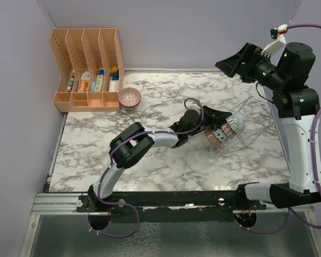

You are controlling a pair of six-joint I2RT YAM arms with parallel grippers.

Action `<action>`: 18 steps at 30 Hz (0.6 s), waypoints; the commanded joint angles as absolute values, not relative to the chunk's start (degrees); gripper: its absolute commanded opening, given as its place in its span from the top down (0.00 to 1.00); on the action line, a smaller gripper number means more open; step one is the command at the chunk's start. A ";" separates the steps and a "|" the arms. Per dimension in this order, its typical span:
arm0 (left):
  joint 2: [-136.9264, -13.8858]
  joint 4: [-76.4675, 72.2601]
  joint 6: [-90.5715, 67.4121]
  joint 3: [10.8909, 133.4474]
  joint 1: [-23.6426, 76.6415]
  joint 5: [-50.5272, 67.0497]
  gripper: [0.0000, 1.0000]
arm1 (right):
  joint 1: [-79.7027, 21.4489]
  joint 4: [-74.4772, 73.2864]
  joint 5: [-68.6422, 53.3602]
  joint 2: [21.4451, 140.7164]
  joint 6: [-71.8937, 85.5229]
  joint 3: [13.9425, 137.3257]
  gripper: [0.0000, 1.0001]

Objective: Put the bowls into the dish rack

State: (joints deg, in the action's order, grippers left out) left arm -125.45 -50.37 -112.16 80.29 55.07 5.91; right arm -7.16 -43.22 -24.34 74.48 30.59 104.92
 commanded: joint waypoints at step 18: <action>-119.27 -36.74 -102.83 81.47 51.40 14.53 0.59 | -7.25 -41.57 -24.70 73.82 29.44 104.57 0.00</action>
